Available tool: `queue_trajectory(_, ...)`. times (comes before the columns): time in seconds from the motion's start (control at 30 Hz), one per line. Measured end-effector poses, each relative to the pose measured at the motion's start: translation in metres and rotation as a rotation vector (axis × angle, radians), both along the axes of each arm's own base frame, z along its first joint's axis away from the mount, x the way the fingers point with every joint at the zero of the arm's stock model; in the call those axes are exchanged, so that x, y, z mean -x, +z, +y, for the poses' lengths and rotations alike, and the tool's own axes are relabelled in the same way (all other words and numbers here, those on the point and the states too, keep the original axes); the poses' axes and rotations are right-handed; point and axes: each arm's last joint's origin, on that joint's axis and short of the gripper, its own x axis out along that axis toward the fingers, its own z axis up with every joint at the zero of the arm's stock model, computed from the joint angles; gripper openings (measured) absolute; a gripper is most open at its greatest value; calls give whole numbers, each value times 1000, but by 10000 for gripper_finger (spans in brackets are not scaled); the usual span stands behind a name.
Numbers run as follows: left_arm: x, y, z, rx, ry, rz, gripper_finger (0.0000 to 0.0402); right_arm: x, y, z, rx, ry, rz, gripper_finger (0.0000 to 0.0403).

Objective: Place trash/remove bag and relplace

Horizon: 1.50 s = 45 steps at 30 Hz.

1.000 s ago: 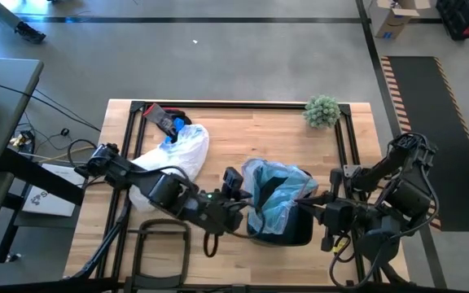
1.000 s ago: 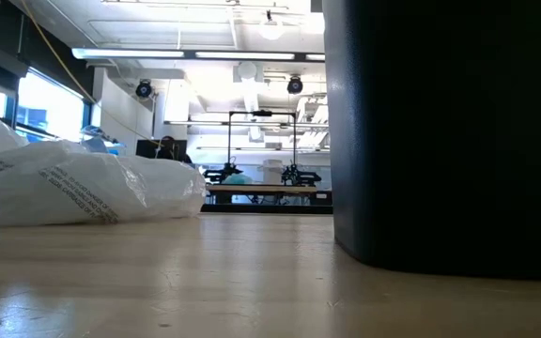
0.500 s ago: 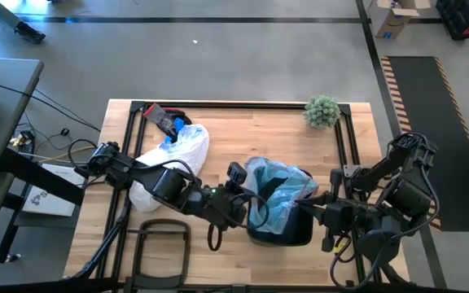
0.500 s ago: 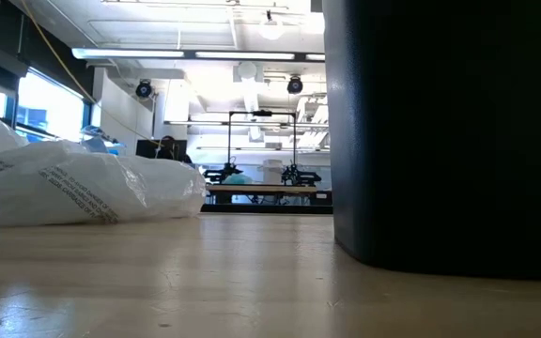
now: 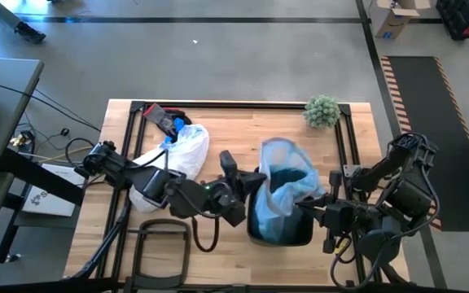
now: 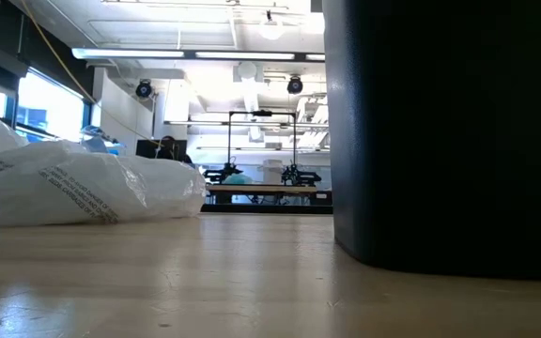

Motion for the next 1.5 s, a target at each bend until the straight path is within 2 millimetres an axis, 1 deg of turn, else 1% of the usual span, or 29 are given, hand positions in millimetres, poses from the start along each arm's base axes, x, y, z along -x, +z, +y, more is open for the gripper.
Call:
queue_trajectory(0.13, 1, 15, -2, -60, 23, -93, 0, 0, 0, 0, 0, 0, 0, 0)
queue_trajectory(0.33, 6, 36, -1, -77, 33, -248, 0, 0, 0, 0, -1, 2, 2, 0)
queue_trajectory(0.43, 7, 38, -1, -57, 26, -274, 0, 0, 0, 0, -1, 3, 3, 0)
queue_trajectory(0.53, 5, 33, 1, -60, 62, -233, 0, 0, 0, 0, -1, 2, 3, 0)
queue_trajectory(0.6, 4, 34, 3, -48, 85, -243, 0, 0, -1, 0, -1, 3, 3, 0)
queue_trajectory(0.7, 6, 43, 7, -9, 83, -337, 0, 0, -1, 0, -1, 2, 3, 0)
queue_trajectory(0.9, 17, 63, 10, -61, 64, -516, 0, 0, -1, 0, -4, 7, 7, 0)
queue_trajectory(1.03, 20, 70, 11, -100, 28, -591, 0, 0, -1, 0, -4, 7, 7, 0)
queue_trajectory(1.17, 20, 74, 14, -176, -59, -670, 0, 0, -1, 0, -4, 7, 8, 0)
queue_trajectory(1.3, 27, 86, 21, -206, -133, -825, 0, 0, -1, 0, -1, 6, 6, 0)
queue_trajectory(1.43, 36, 102, 28, -107, -198, -944, 0, -1, 0, 0, 38, -14, -19, 0)
queue_trajectory(1.5, 38, 106, 30, -56, -205, -957, 0, -1, 4, 2, 96, -27, -68, 0)
